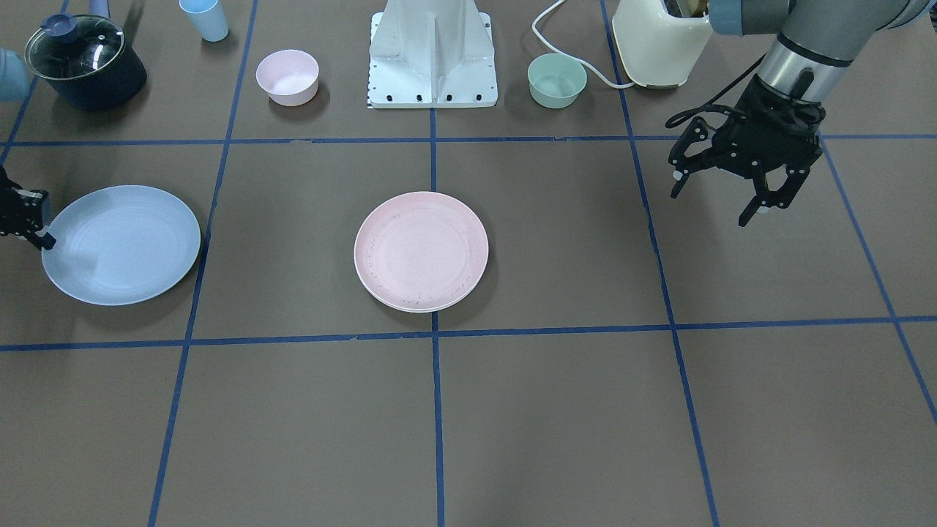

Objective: Stack three plates with pink and blue
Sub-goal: 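Grasp the rim of the light blue plate with the right gripper, then carry the light blue plate onto the pink plate with the right gripper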

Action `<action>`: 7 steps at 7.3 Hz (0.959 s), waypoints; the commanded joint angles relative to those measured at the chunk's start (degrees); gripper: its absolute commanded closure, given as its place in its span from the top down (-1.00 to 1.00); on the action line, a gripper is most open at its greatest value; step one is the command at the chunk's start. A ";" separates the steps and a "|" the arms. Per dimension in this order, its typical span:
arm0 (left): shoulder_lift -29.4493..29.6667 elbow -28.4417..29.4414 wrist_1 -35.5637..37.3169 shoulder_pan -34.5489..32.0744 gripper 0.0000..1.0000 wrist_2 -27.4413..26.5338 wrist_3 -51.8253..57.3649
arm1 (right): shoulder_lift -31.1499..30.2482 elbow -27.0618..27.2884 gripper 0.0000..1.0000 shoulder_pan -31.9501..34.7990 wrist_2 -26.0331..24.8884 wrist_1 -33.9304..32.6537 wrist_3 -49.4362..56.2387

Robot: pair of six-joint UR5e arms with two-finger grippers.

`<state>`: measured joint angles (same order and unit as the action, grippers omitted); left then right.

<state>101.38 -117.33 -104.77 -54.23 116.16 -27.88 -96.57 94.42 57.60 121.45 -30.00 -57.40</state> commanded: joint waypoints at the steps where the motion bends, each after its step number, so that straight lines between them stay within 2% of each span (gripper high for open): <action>1: -0.13 0.09 0.00 0.00 1.00 0.03 -0.16 | 11.00 0.85 -1.00 -1.08 0.45 -1.55 -10.32; 3: -0.13 0.17 0.00 0.09 1.00 0.30 -0.25 | 17.87 1.46 -1.00 -7.47 -2.25 -3.56 -16.23; 4: -0.13 0.18 0.00 0.09 1.00 0.30 -0.25 | 19.38 4.16 -1.00 -12.03 -6.88 -8.36 -16.95; 6: -0.13 0.26 0.00 0.09 1.00 0.30 -0.25 | 20.71 12.86 -1.00 -20.21 -15.50 -23.63 -18.53; 7: -0.13 0.26 0.00 0.09 1.00 0.30 -0.25 | 22.46 13.24 -1.00 -24.34 -20.76 -26.84 -21.15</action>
<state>101.25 -117.10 -104.77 -54.14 116.45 -28.12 -75.85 105.49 38.31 106.76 -51.00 -76.21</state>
